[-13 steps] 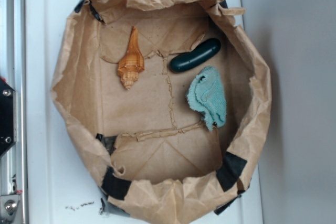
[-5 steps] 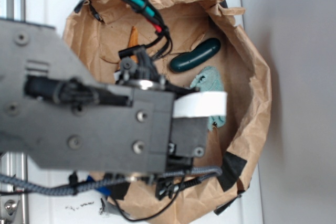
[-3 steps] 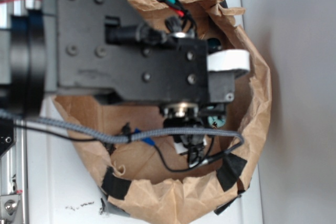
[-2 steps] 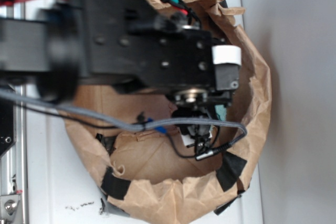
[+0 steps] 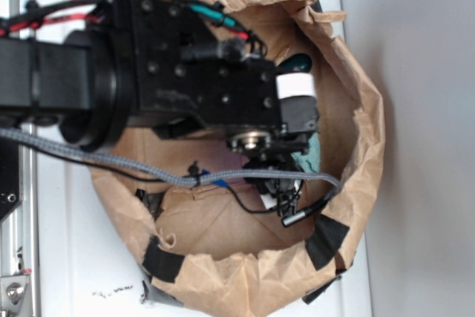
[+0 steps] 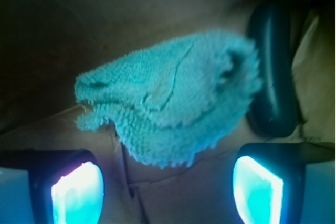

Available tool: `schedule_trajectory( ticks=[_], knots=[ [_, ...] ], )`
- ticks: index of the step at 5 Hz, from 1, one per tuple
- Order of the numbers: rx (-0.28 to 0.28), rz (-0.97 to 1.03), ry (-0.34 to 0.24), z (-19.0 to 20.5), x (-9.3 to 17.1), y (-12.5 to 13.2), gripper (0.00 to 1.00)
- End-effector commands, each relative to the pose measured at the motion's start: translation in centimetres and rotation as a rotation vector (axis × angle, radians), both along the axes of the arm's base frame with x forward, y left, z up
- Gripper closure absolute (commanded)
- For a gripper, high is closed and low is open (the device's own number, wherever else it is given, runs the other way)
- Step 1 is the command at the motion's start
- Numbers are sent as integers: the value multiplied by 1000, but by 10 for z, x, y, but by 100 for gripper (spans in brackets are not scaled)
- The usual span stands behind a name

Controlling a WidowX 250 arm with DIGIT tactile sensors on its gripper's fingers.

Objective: Grab the blue cloth.

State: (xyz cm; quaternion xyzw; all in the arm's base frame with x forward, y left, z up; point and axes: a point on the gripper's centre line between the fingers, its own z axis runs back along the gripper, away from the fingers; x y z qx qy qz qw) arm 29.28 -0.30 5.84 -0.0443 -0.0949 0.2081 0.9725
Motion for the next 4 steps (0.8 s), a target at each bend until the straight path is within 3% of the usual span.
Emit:
schedule_trajectory(
  ticks=[1,3,4],
  knots=[
    [-36,221,-25,5,20,-11,0],
    [-43,366,-60,14,30,-5,0],
    [-69,420,-48,25,38,8,0]
  ],
)
